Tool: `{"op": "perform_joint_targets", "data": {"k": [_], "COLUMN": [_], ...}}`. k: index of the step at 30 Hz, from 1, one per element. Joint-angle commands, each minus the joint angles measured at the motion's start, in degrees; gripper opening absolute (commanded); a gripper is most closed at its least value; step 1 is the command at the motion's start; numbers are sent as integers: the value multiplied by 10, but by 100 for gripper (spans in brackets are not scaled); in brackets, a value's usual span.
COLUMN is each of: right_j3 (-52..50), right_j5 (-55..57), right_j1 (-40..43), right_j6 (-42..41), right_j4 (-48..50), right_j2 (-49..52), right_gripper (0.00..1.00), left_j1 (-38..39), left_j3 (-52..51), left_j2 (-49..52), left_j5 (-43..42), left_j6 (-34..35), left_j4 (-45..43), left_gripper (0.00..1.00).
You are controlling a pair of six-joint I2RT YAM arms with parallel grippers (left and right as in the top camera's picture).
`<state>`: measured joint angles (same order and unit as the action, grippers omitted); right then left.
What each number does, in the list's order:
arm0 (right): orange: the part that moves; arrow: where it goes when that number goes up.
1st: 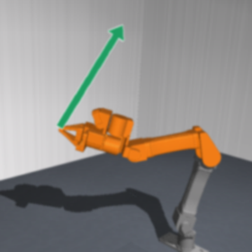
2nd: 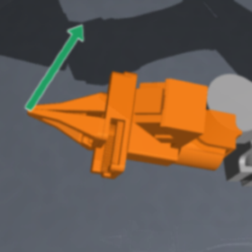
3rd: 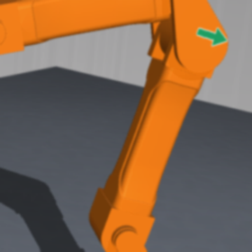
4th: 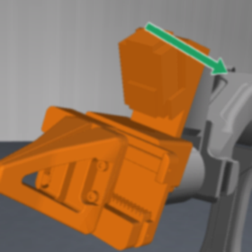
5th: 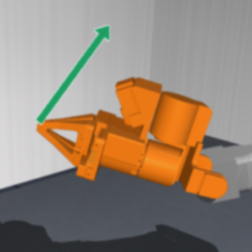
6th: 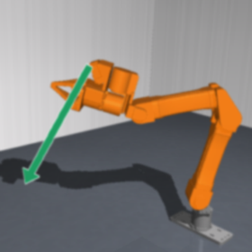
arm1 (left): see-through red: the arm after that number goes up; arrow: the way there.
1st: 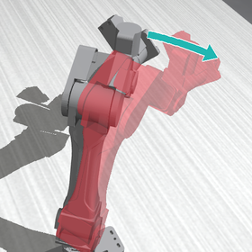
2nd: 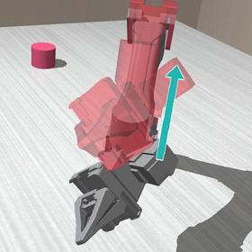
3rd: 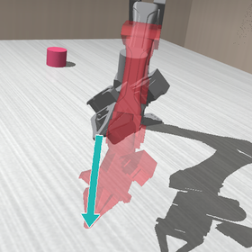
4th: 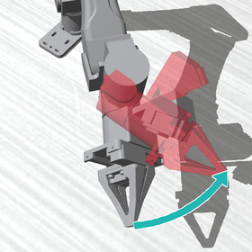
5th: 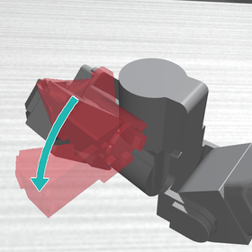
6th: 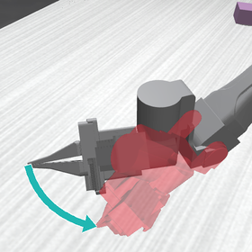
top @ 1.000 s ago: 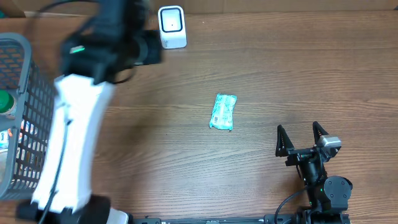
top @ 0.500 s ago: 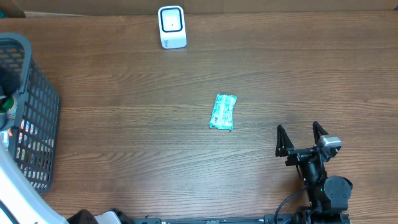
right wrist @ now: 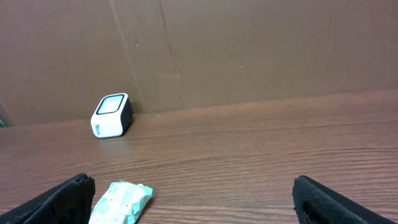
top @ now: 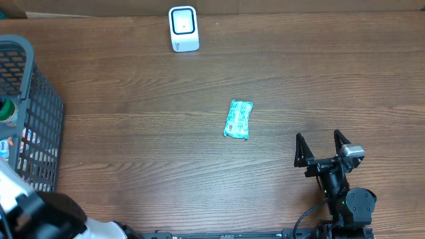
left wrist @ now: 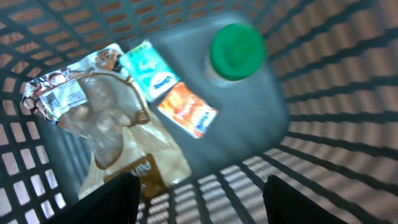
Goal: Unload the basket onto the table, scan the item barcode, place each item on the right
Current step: 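Move the left gripper back over the basket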
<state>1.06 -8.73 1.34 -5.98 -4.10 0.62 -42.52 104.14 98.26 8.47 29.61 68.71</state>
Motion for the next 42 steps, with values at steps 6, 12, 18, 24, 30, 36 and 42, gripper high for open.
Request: {"op": "perform_joint_targets", "data": {"k": [6,12,18,24,30,36,42], "right_j3": [-6,-6,-6,-6,-6,-6,-6], "right_j5": [3,3,3,3,3,3,3], "right_j1": [-4,-4,-4,-4,-4,-4,-4], "right_j6": [0,0,0,0,0,0,0], "right_j4": [3,3,3,3,3,3,3], "right_j2": [-5,-5,-5,-5,-5,-5,-5], "right_gripper": [100,100,100,100,100,100,100], "left_j1": [-3,-2,2,14,20,21,21], "left_j3": [-8,-9,-9,-9,-9,-9,-9], "left_j2": [129,196,229,267,281,288,326], "left_j5": [47,72,69,50,50,47,26], "left_j6": [-14,-23,-63,-104,-104,-115,-130], "left_j4": [-11,-23,-48,-62,-66,-70,-63], "left_gripper": [56,56,56,56,57,57,56]}}
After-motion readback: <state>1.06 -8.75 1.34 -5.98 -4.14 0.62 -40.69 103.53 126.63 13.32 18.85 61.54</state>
